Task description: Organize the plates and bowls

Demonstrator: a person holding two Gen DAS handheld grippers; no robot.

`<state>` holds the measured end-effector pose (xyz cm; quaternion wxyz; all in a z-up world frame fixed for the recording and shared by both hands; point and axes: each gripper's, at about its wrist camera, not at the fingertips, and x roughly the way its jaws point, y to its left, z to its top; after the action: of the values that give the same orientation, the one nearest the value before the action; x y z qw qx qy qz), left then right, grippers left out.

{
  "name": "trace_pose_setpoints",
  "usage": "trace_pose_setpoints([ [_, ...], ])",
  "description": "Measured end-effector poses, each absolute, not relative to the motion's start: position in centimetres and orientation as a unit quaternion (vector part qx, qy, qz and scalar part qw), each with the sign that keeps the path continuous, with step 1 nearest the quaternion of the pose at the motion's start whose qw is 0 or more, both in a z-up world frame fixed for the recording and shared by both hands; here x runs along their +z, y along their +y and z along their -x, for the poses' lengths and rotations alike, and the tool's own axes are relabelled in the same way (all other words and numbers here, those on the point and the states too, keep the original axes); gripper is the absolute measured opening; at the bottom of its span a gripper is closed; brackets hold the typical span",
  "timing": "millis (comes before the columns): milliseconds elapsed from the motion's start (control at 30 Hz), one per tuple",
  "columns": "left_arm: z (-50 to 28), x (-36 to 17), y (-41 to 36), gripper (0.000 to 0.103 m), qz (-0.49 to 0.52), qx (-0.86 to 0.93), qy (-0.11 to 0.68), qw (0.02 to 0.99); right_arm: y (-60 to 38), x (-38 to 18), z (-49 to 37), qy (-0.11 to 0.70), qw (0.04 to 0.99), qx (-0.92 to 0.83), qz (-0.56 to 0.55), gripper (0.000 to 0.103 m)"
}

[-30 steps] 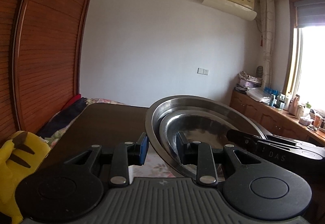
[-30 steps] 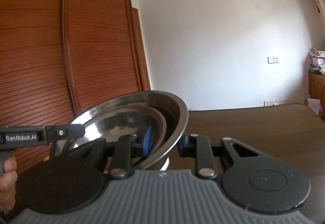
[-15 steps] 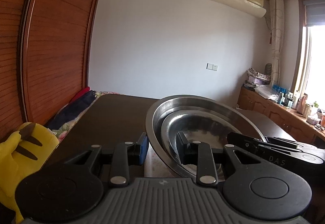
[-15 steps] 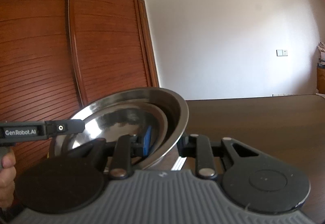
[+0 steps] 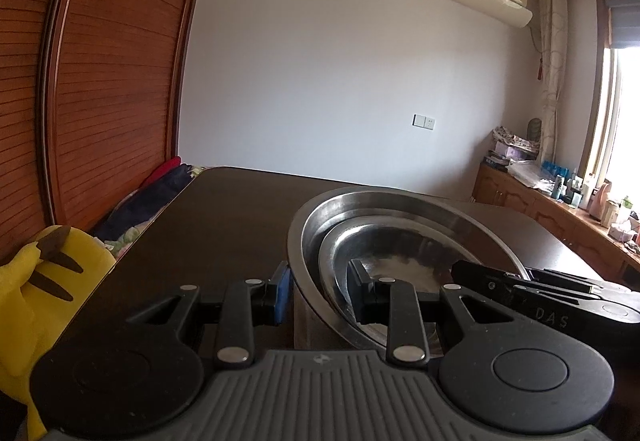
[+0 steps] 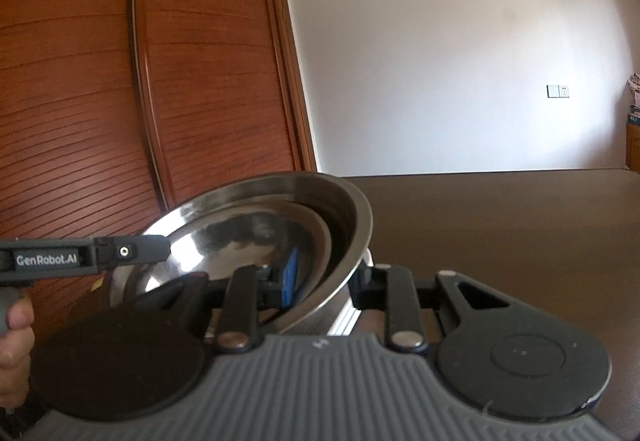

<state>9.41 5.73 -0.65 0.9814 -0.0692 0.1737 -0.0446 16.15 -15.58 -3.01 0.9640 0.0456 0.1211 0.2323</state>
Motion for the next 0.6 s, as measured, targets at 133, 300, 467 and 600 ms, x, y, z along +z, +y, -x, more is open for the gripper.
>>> trace_pose_setpoints([
  [133, -9.4, -0.6, 5.6, 0.049, 0.067, -0.046, 0.174, 0.981, -15.4, -2.8, -16.2, 0.123, 0.964, 0.231, -0.044, 0.028],
  [300, -9.6, -0.8, 5.7, 0.049, 0.067, -0.046, 0.175, 0.981, -15.5, -2.7, -16.4, 0.126, 0.964, 0.232, -0.045, 0.029],
  [467, -9.6, -0.8, 5.6, 0.051, 0.063, -0.042, 0.167, 0.983, -15.1, -2.6, -16.5, 0.125, 0.963, 0.235, -0.039, 0.041],
  [600, -9.3, -0.5, 5.5, 0.061, 0.056, -0.036, 0.158, 0.985, -14.7, -2.3, -15.6, 0.100, 0.971, 0.215, -0.007, 0.064],
])
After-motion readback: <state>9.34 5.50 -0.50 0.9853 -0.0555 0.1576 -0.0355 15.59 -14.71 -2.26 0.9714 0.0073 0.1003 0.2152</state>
